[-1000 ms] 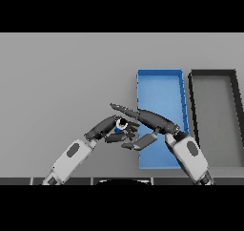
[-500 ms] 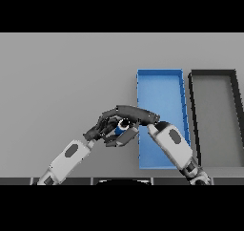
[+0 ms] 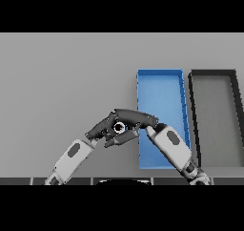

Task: Pick up the blue pipe and place it into the blue bin.

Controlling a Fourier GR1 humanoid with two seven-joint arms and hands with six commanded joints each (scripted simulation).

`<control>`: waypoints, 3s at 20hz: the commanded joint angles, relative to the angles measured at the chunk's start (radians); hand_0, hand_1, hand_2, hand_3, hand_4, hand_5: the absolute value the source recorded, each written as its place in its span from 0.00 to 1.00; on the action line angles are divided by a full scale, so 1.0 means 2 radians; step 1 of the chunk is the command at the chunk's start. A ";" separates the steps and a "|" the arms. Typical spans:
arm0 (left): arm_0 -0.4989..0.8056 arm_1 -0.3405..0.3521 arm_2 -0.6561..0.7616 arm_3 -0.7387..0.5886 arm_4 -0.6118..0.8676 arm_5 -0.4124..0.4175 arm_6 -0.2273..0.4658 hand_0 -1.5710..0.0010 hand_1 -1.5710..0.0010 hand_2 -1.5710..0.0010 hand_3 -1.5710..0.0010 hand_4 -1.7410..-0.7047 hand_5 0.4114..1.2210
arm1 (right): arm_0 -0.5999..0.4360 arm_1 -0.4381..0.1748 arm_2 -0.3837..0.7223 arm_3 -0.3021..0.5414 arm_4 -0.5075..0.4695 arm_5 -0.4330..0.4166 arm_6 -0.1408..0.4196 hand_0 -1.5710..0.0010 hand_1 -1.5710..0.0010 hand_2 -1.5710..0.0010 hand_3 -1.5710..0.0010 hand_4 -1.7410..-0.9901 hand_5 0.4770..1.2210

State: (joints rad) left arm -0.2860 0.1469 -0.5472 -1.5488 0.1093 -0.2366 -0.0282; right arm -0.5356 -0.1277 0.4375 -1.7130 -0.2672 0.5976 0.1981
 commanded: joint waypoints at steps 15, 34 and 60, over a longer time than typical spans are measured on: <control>-0.012 0.047 -0.008 0.004 -0.085 -0.017 -0.015 0.92 0.93 0.93 0.93 0.80 0.40 | 0.000 0.005 0.006 -0.010 -0.029 -0.025 0.027 0.00 0.00 0.00 0.00 0.33 0.99; 0.000 0.035 -0.008 0.006 -0.064 -0.021 0.045 1.00 1.00 1.00 1.00 0.79 0.11 | -0.137 -0.043 -0.094 -0.040 -0.305 -0.161 0.164 0.00 0.00 0.00 0.00 0.06 0.91; 0.011 0.044 0.000 -0.003 -0.053 -0.025 0.039 1.00 1.00 1.00 1.00 0.83 0.06 | -0.030 -0.187 -0.112 0.177 -0.228 -0.321 0.206 0.00 0.00 0.00 0.00 0.11 0.87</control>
State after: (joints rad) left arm -0.2640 0.2356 -0.5469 -1.5541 0.0031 -0.2860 0.0486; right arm -0.5937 -0.5019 0.2146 -1.3584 -0.7250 -0.0432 0.6094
